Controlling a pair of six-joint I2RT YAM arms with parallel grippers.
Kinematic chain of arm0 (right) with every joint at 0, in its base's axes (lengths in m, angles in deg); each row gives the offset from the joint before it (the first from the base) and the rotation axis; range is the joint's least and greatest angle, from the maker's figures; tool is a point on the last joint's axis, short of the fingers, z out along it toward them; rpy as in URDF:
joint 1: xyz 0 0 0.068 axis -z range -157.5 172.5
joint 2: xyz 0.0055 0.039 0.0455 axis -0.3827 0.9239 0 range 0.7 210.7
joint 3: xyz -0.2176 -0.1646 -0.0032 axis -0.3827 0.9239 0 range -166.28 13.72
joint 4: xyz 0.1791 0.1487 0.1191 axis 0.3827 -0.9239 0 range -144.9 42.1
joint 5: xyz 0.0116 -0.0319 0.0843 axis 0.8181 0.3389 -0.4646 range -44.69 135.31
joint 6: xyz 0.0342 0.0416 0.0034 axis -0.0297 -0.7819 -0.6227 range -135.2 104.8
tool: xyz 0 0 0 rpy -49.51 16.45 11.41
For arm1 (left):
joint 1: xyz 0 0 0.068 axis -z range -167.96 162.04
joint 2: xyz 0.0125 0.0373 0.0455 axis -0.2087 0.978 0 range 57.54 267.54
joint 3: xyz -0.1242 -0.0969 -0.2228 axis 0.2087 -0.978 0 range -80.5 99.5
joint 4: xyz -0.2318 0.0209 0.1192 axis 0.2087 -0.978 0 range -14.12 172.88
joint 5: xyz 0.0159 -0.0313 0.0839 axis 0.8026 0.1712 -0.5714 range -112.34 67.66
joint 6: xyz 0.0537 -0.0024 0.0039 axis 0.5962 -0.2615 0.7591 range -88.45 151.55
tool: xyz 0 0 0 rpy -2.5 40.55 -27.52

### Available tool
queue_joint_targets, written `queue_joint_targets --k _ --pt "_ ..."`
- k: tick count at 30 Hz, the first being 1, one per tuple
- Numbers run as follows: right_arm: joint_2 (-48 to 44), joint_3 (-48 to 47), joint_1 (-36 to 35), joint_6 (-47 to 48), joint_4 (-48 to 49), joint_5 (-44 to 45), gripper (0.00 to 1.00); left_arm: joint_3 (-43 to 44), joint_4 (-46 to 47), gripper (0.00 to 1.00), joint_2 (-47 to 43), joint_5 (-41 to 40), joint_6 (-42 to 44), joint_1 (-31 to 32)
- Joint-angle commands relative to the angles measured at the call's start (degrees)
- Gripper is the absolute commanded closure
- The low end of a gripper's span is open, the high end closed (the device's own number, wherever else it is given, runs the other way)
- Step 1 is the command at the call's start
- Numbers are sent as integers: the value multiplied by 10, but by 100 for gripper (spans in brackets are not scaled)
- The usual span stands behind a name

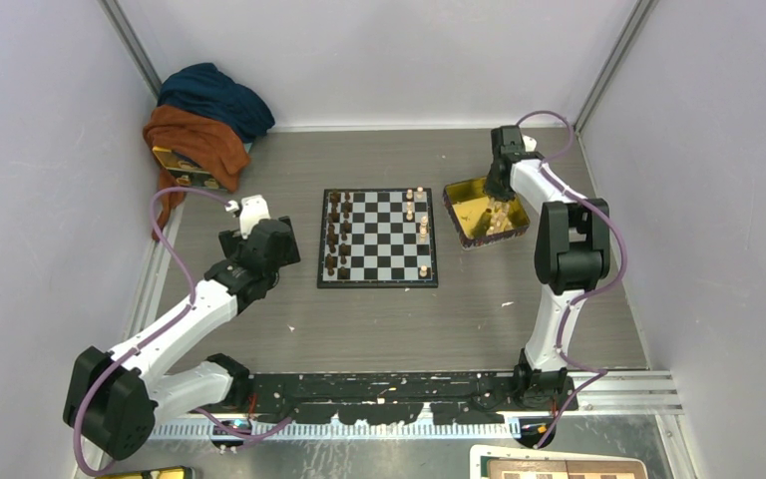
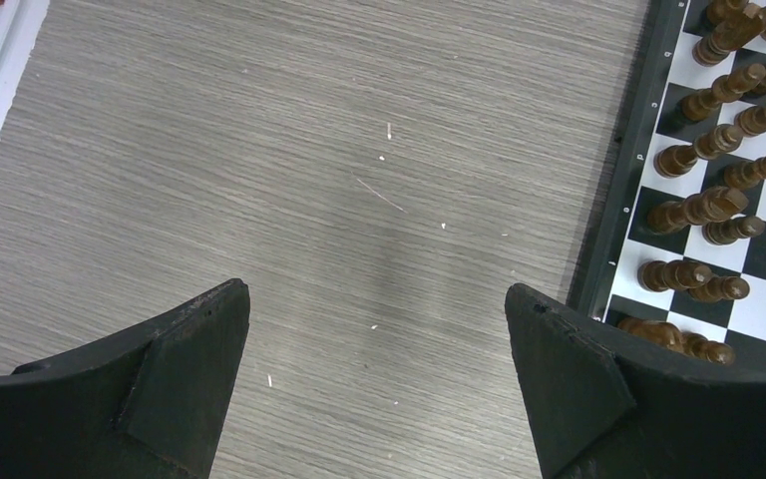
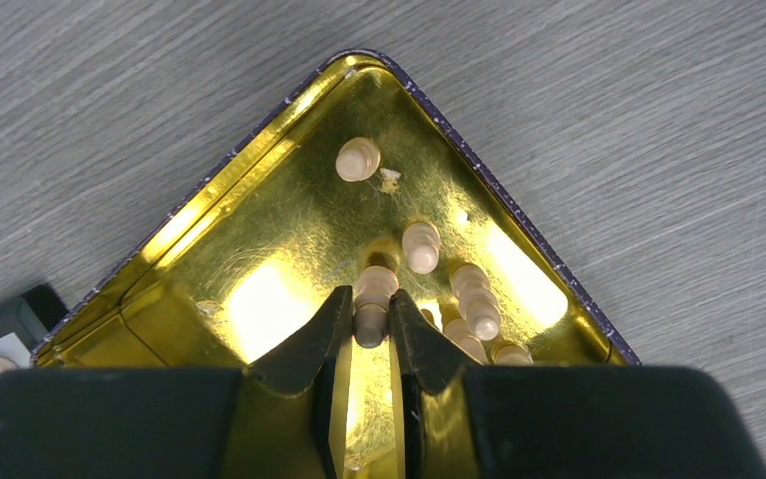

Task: Set up the chess pieces on the board
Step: Pick up the chess piece from the storage box, then place the chess piece on the chessboard.

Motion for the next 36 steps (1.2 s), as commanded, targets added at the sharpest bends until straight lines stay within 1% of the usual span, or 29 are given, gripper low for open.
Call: queue_joint_targets --k 1,7,14,25,36 --pt "-51 -30 -3 6 13 -6 99 16 22 0 -22 -15 -7 3" --pt "-74 -40 -21 18 7 -7 99 16 17 0 -31 -16 -7 3" --pt "-83 -76 -67 41 -16 -6 99 20 18 0 -30 -14 -7 3" --pt "-52 -144 -133 63 -56 -11 99 10 24 0 -31 -13 -19 3" --pt "-24 -154 -193 72 -71 -4 99 1 26 0 -33 -9 -45 3"
